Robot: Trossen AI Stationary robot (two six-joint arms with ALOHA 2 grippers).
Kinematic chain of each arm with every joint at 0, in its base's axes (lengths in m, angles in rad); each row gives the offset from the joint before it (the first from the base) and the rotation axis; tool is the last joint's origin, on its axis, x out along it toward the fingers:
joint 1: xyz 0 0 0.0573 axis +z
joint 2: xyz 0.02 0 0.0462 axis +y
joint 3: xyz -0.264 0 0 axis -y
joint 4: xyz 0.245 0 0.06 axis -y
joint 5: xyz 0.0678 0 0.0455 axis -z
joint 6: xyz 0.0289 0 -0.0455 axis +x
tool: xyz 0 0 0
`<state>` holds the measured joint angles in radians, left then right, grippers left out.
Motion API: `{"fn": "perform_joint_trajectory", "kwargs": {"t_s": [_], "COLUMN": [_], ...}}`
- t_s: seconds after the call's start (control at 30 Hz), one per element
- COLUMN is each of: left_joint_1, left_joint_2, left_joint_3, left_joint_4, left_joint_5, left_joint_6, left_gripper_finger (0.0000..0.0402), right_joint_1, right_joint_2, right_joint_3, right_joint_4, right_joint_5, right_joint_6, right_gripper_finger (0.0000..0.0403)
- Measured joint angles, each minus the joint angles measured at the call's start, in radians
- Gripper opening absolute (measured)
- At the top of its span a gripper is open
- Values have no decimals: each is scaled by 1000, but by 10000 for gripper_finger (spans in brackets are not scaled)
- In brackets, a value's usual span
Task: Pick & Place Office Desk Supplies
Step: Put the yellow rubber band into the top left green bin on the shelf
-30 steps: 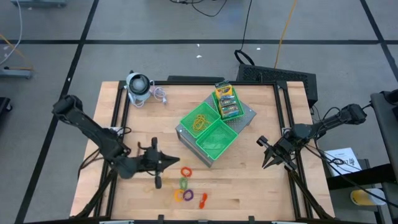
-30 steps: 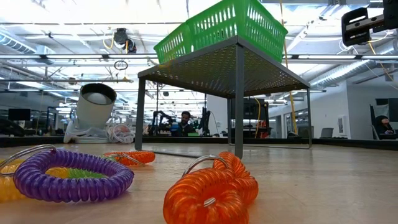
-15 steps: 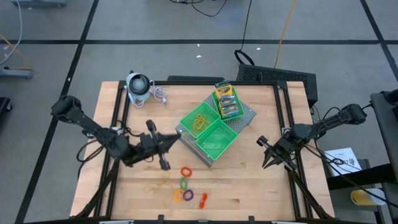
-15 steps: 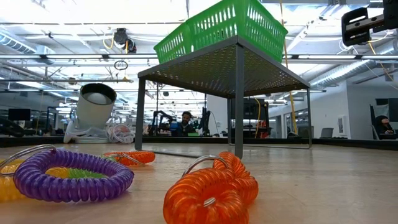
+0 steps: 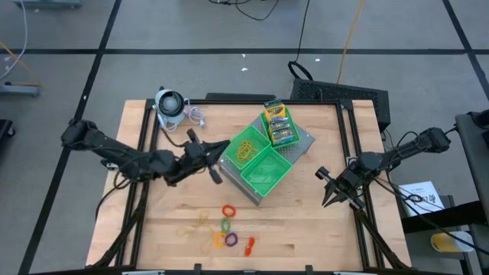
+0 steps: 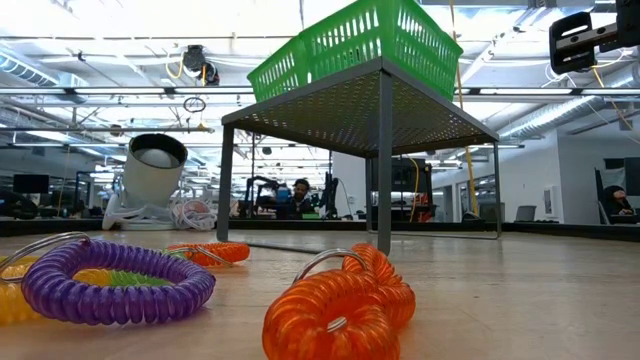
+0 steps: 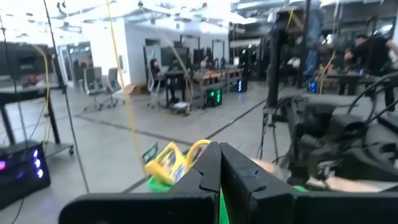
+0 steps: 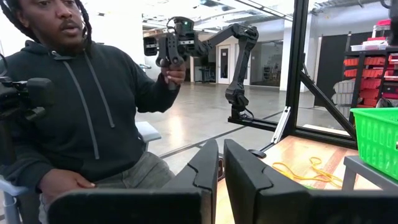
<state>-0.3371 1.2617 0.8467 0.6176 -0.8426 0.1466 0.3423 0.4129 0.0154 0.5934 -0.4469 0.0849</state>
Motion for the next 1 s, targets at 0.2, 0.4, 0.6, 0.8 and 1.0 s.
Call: {"fn": "perform_joint_trajectory", "kwargs": {"t_s": [0.2, 0.4, 0.6, 0.8, 1.0], "left_joint_1": [47, 51, 56, 93, 122], "left_joint_2": [1, 1, 1, 0, 7], "left_joint_3": [0, 0, 0, 0, 0], "left_joint_4": [-77, -63, 21, 35, 31], "left_joint_5": [4, 5, 23, 118, 140], "left_joint_6": [-69, -65, -14, -32, -51], "left_gripper_finger": [5, 5, 4, 3, 3], "right_joint_1": [0, 0, 0, 0, 0], "right_joint_2": [0, 0, 0, 0, 0], "right_joint_3": [0, 0, 0, 0, 0], "right_joint_4": [0, 0, 0, 0, 0], "right_joint_5": [0, 0, 0, 0, 0], "right_joint_6": [0, 0, 0, 0, 0], "right_gripper_finger": [20, 20, 20, 20, 20]}}
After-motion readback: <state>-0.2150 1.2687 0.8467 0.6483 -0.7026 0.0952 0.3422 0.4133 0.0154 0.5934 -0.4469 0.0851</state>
